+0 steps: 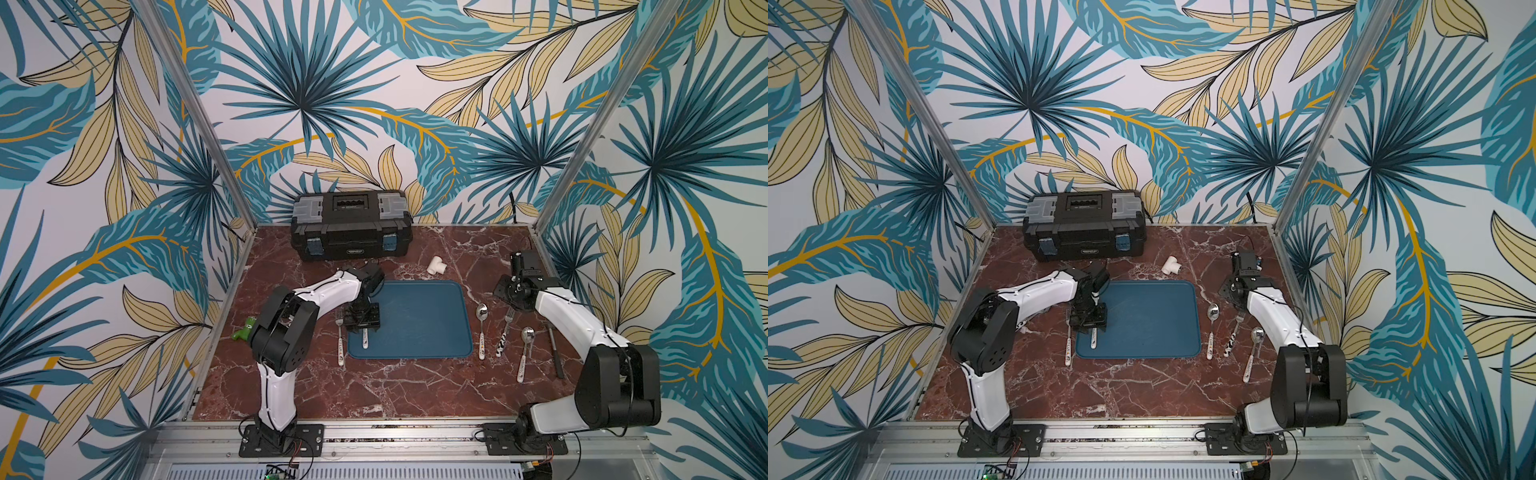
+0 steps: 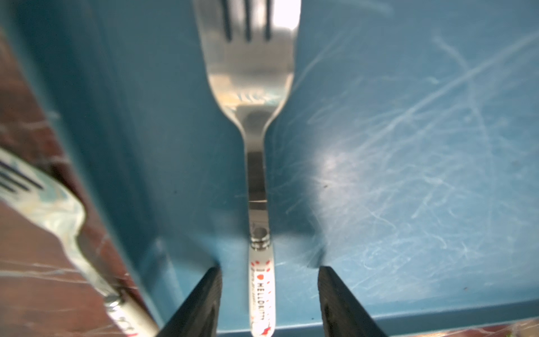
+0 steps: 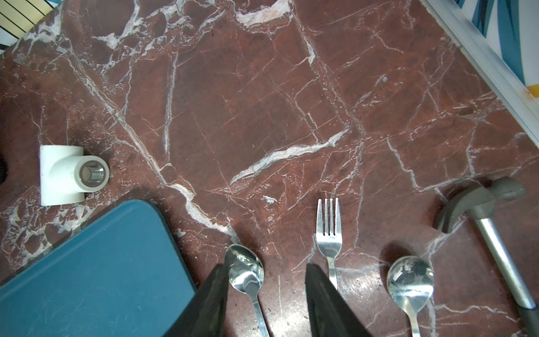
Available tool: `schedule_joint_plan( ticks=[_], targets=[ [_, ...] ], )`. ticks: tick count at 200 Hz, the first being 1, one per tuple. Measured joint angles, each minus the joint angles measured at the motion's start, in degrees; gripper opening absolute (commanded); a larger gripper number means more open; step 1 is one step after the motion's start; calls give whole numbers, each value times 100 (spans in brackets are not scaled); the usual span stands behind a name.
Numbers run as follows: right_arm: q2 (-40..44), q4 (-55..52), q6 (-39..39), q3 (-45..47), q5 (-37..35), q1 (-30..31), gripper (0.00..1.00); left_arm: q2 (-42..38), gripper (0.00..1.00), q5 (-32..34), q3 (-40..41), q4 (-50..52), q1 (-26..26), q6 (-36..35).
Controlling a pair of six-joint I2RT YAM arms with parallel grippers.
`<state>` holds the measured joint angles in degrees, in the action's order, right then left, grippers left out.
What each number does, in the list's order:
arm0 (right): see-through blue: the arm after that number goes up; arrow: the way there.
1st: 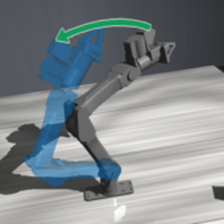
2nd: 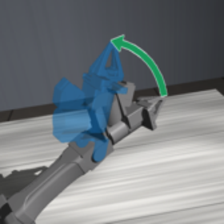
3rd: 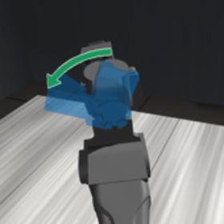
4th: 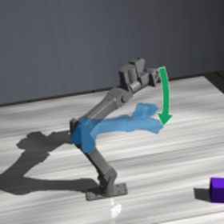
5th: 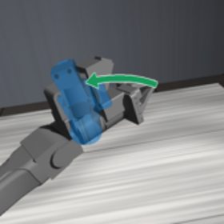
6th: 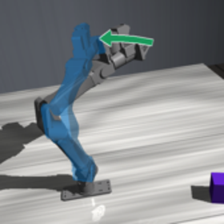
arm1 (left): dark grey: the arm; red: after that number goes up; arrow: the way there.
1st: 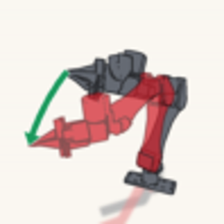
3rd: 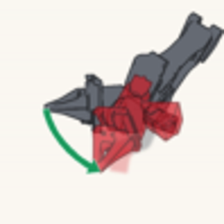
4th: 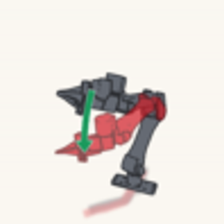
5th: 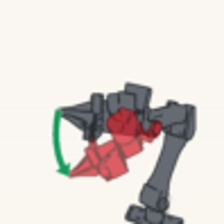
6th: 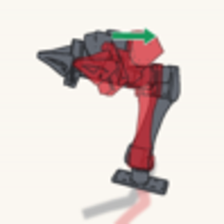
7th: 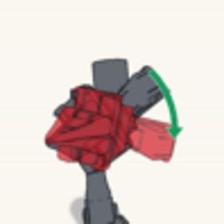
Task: Set the spoon and fork side by side
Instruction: Place the fork on the tray, then pick up the spoon from the center of the board.
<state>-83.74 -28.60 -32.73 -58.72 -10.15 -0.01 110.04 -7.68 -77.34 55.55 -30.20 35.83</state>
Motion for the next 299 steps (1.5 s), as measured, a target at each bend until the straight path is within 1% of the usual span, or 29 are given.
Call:
schedule_joint_plan(
  ticks=[18,37,56,68,92,108,122,135,156,168,186,218,252,285,299],
  targets=[
    [22,-2,-2,13,-13,0,50,-223,65,177,-142,133,-15,-50],
    [26,-11,-9,57,-33,0,50,-542,65,278,-573,256,-15,-107],
    [26,-175,-74,76,-219,0,50,-1008,65,391,-1084,280,-33,-184],
    [26,-378,-138,76,-400,0,50,-1388,65,476,-1202,214,-55,-216],
    [31,-957,-245,76,-713,0,51,-2223,66,684,-1082,24,-81,-238],
    [79,-1316,-302,90,-802,0,51,-2752,67,776,-627,-297,-87,-210],
    [188,-1556,-317,144,-767,0,51,-2981,67,815,-197,-518,-85,-190],
    [293,-1681,-306,216,-531,-2,50,-2992,67,831,107,-660,-85,-190],
    [350,-1687,-223,348,140,17,46,-2767,67,811,380,-778,-70,-232],
    [234,-1733,-142,343,404,105,43,-2629,66,782,389,-811,-48,-304],
    [-129,-1766,33,332,632,372,43,-2511,64,728,389,-872,11,-404],
    [-647,-1784,173,330,769,890,43,-2479,63,621,391,-955,107,-498],
    [-813,-1777,166,341,745,970,42,-2487,63,557,398,-951,168,-562],
    [-986,-1668,168,557,743,970,35,-2651,63,535,516,-927,212,-584],
    [-1012,-1574,162,625,767,966,27,-2710,63,525,546,-901,225,-584]
  ],
)
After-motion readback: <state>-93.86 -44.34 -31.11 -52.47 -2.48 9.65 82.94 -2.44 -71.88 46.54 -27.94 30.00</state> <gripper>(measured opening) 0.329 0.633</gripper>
